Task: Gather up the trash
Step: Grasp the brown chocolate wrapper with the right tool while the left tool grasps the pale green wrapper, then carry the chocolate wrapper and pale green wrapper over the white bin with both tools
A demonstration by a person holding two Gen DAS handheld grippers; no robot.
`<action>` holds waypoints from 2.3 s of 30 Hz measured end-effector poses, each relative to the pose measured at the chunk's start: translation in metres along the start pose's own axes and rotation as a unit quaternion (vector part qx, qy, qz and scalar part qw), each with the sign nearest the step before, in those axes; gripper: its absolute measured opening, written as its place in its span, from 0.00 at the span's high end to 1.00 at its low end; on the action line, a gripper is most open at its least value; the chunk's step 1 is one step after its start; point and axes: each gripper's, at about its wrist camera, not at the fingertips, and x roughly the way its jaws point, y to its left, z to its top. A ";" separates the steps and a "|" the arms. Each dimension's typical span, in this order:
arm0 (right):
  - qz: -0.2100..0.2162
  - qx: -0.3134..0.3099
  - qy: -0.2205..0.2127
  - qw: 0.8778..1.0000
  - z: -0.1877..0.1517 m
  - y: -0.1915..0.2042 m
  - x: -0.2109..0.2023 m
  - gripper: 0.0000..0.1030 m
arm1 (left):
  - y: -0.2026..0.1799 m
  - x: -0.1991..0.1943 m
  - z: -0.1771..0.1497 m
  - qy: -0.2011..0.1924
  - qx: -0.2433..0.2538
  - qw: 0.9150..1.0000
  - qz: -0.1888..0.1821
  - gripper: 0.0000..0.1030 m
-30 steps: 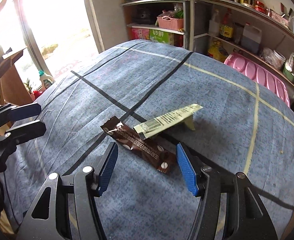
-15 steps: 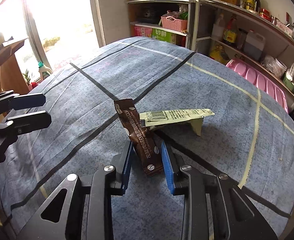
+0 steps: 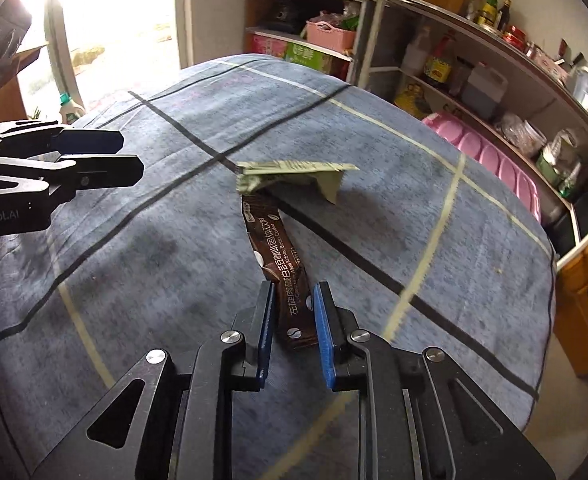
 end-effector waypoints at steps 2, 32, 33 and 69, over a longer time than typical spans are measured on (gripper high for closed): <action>-0.012 0.028 0.005 1.000 -0.007 -0.015 -0.003 0.80 | -0.012 0.009 0.008 -0.003 0.021 1.000 -0.001 0.48; -0.008 0.136 -0.016 0.991 -0.025 -0.058 -0.015 0.80 | -0.074 0.090 0.047 0.030 0.094 0.995 -0.003 0.80; -0.007 0.138 -0.018 0.990 -0.025 -0.058 -0.016 0.80 | -0.075 0.090 0.047 0.031 0.094 0.995 -0.001 0.80; -0.068 0.210 -0.131 0.966 -0.126 -0.057 -0.201 0.80 | -0.217 -0.092 -0.012 -0.063 0.149 0.981 -0.105 0.81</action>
